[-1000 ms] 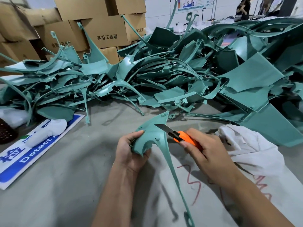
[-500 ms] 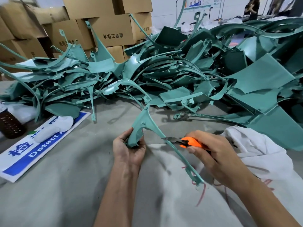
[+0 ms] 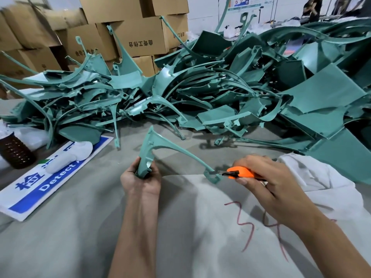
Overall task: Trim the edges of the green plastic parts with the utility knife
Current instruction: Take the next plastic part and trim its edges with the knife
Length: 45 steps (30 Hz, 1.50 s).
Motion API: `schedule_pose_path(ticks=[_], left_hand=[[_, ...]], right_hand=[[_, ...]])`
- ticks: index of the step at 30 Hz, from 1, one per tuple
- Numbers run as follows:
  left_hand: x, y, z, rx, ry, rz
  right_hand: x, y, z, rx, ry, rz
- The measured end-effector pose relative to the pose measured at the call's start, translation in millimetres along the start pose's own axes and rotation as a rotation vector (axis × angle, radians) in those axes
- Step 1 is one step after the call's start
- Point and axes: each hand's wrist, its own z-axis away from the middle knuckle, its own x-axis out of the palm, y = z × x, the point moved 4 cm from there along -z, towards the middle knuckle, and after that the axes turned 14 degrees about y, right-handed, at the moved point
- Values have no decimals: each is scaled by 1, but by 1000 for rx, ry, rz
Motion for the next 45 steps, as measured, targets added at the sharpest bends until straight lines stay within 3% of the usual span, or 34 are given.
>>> schedule_pose_path(ticks=[4,8,11,15,18,22,26,28,31,38,42,45], left_hand=[[-3,14,-4,107,1,114],[-2,8,3,286,-10,10],[0,-22,12,261,-81,-152],[0,-53,22,172,-153,-310],[4,-49,29,96,-372,-327],[13,-46,44,-191,-736,-179],[15,-51,56,-162,-992,-315],[14,-51,57,-105,-1009,-352],[12,-46,50,5,-880,-402],[16,-36,40,359,-968,-561],[18,-33,34,484,-964,-698],[18,-26,30,690,-869,-697]], right_hand=[[1,-2,0,-17,-16,29],[-1,0,0,112,137,-49],[-4,4,4,360,252,-247],[-7,6,2,409,297,-249],[-4,14,3,535,312,-368],[4,25,10,889,171,-840],[9,26,16,1096,-33,-1086],[11,24,19,1159,-134,-1142],[12,18,20,1177,-239,-1262],[6,20,15,1162,-249,-1438],[-5,25,12,1081,-242,-1569],[-12,30,9,1046,-205,-1628]])
